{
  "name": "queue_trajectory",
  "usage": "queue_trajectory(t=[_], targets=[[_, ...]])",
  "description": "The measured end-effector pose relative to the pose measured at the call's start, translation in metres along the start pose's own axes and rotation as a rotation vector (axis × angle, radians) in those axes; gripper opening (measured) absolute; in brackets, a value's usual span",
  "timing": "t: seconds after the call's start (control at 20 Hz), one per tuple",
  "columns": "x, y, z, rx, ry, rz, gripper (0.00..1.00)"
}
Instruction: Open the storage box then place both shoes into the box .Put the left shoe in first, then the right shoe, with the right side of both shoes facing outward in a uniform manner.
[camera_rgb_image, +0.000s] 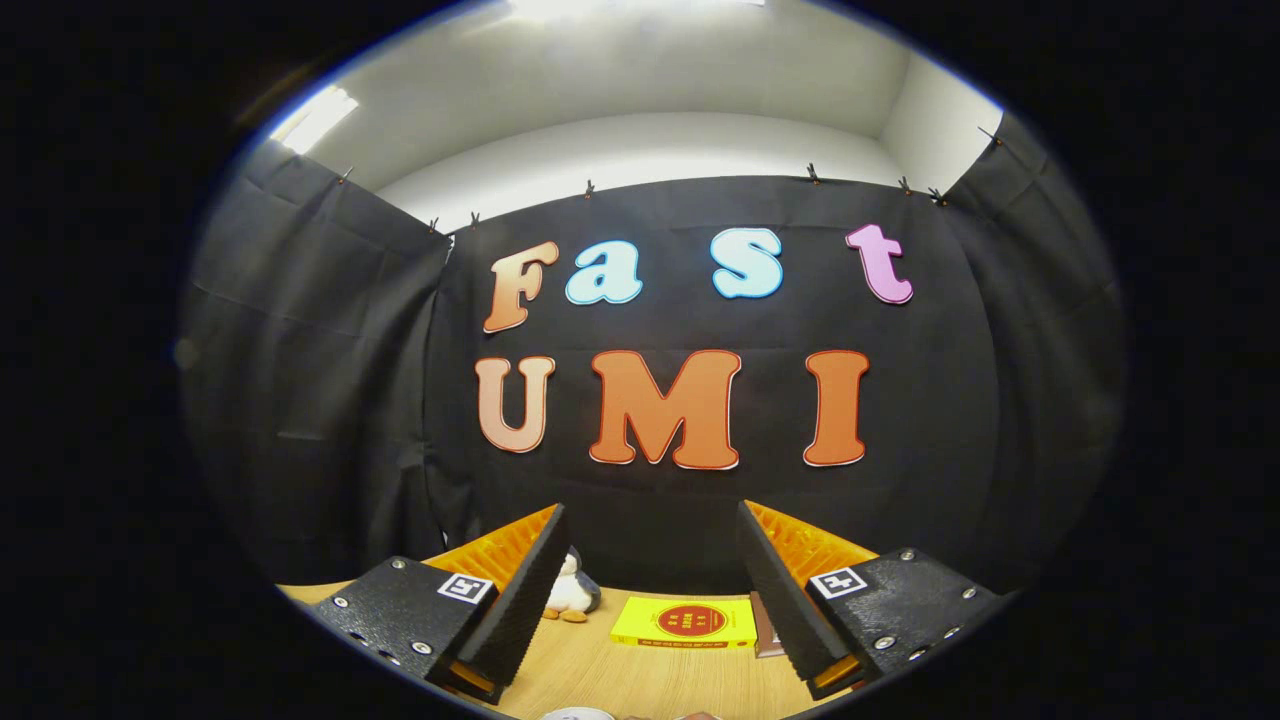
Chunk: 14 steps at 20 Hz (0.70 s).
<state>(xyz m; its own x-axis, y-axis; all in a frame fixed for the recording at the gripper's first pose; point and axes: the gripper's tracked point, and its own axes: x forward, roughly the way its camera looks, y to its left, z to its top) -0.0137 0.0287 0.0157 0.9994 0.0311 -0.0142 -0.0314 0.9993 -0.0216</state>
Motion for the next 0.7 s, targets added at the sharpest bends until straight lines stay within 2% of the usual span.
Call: queue_trajectory(t=[0.2, 0.3, 0.7], targets=[[0.000, 0.003, 0.001, 0.017, 0.006, -0.005, 0.99], [0.000, 0.014, -0.012, 0.045, 0.038, 0.019, 0.99], [-0.018, 0.067, -0.130, 0.358, 0.477, 0.173, 0.97]])
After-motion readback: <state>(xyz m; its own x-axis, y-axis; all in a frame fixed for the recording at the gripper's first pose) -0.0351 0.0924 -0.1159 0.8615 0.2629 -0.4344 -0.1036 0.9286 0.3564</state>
